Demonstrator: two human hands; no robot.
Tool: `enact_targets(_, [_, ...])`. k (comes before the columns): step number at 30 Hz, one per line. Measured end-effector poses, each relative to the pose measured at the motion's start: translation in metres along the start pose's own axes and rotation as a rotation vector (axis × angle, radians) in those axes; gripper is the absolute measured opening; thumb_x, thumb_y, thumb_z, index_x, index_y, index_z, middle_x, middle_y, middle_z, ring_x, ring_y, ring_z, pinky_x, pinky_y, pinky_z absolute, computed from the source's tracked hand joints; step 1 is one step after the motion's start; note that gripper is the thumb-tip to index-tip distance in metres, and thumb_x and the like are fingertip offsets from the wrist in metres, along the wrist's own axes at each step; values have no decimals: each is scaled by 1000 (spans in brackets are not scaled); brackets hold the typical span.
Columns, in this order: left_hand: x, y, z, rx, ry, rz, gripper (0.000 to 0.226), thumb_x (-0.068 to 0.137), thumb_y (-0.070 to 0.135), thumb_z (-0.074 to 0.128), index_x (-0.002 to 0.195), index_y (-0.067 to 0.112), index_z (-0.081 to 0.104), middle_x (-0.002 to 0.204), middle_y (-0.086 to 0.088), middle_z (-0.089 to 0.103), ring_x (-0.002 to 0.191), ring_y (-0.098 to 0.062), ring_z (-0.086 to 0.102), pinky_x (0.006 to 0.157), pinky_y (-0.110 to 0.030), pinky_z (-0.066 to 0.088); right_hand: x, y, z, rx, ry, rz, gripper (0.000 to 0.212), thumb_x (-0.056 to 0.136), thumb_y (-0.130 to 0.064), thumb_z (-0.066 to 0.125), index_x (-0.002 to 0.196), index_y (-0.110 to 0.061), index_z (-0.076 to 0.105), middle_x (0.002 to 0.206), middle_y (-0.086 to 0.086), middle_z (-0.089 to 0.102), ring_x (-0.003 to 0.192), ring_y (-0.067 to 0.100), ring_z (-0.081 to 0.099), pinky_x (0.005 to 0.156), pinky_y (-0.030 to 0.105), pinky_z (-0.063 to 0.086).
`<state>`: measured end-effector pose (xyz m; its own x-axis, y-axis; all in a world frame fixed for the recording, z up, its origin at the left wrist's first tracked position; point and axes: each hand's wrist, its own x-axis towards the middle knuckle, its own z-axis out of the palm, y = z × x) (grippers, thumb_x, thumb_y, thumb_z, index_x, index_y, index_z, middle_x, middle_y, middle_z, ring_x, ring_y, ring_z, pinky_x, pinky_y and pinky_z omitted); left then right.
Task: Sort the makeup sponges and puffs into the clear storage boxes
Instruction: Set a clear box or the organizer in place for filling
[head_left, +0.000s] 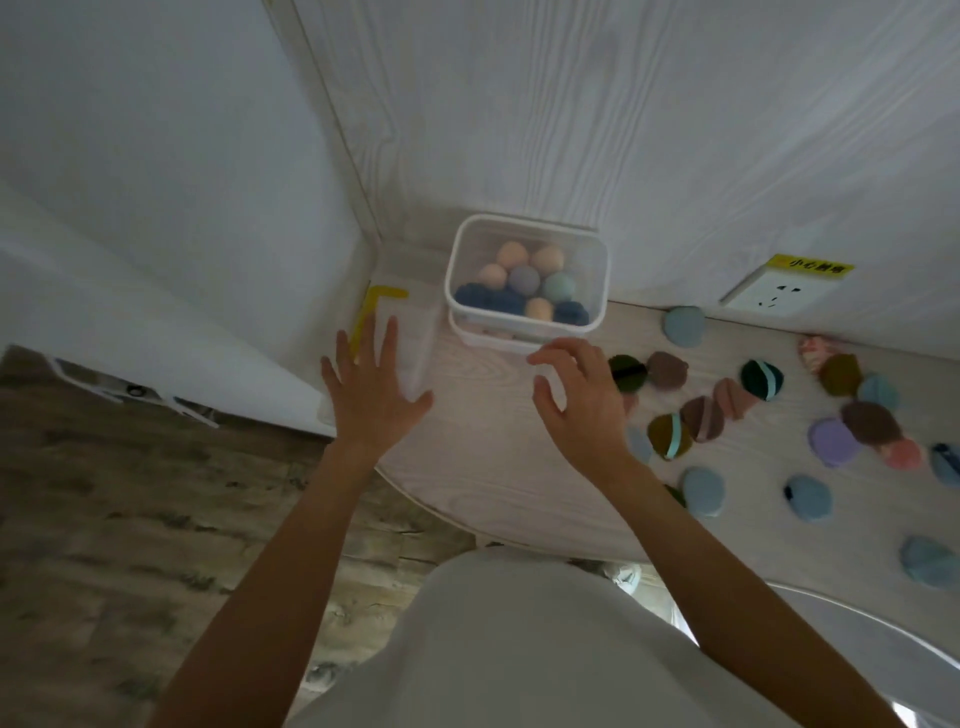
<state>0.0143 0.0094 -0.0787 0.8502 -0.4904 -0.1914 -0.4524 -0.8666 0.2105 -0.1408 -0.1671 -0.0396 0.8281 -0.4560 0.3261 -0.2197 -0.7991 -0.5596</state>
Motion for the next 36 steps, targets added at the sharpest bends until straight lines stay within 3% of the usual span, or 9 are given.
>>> enact_targets(8, [-76,-4,-2,-154,52,-39,97,63,54,69,145,25,25,150,-11,21,123,-39,36,95,-51,35,-15,-7,21,154,-371,33,32,89,-20,58,120,-15,53,120,7,51,107,22,51,88,33,46])
enact_targets(12, [-111,3,10,-474,8,-118,89,71,75,49,144,30,27,137,-4,43,119,-26,44,94,-43,43,-26,-12,19,407,-633,321,51,90,-33,57,136,-20,39,127,3,50,100,16,57,90,33,49])
enact_targets(16, [-111,34,9,-1038,-134,-441,59,92,32,55,143,18,30,110,2,54,87,-13,58,66,-28,53,-43,-8,8,450,-653,359,64,87,-37,60,142,-20,31,139,1,42,113,15,50,98,35,44])
enact_targets(19, [-106,57,20,-1189,-232,-499,49,89,20,60,133,9,42,103,-4,55,87,-20,62,60,-30,58,-50,4,-2,439,-635,371,74,85,-35,65,145,-18,25,150,0,30,132,17,35,109,34,31])
enact_targets(23, [-98,72,31,-1141,-186,-442,40,89,18,61,126,8,48,108,-6,54,93,-21,59,61,-23,56,-61,13,-12,367,-592,453,75,85,-32,65,145,-16,24,145,8,36,129,22,38,104,32,32])
enact_targets(26, [-95,69,36,-1053,-109,-372,36,89,16,60,124,8,54,110,-10,58,93,-24,61,70,-29,56,-69,16,-19,345,-549,559,58,85,-28,66,134,-12,40,117,11,54,106,24,53,86,28,42])
enact_targets(31, [-99,59,32,-943,-124,-303,40,89,20,60,128,18,53,115,-6,63,97,-19,61,87,-35,52,-89,7,-13,481,-768,676,57,84,-26,66,128,-13,32,98,9,57,83,20,58,69,30,55])
enact_targets(34, [-106,61,23,-904,-199,-243,61,82,38,67,136,22,44,124,0,56,106,-13,55,80,-21,47,-93,6,-9,553,-752,732,61,86,-27,64,132,-14,26,98,11,59,82,19,56,67,25,47])
enact_targets(36, [-117,64,20,-721,-285,-113,97,67,61,70,144,23,26,136,1,44,120,-15,46,92,-32,46,-92,6,-7,545,-730,729,65,85,-28,66,133,-16,23,91,5,58,81,18,55,67,24,45])
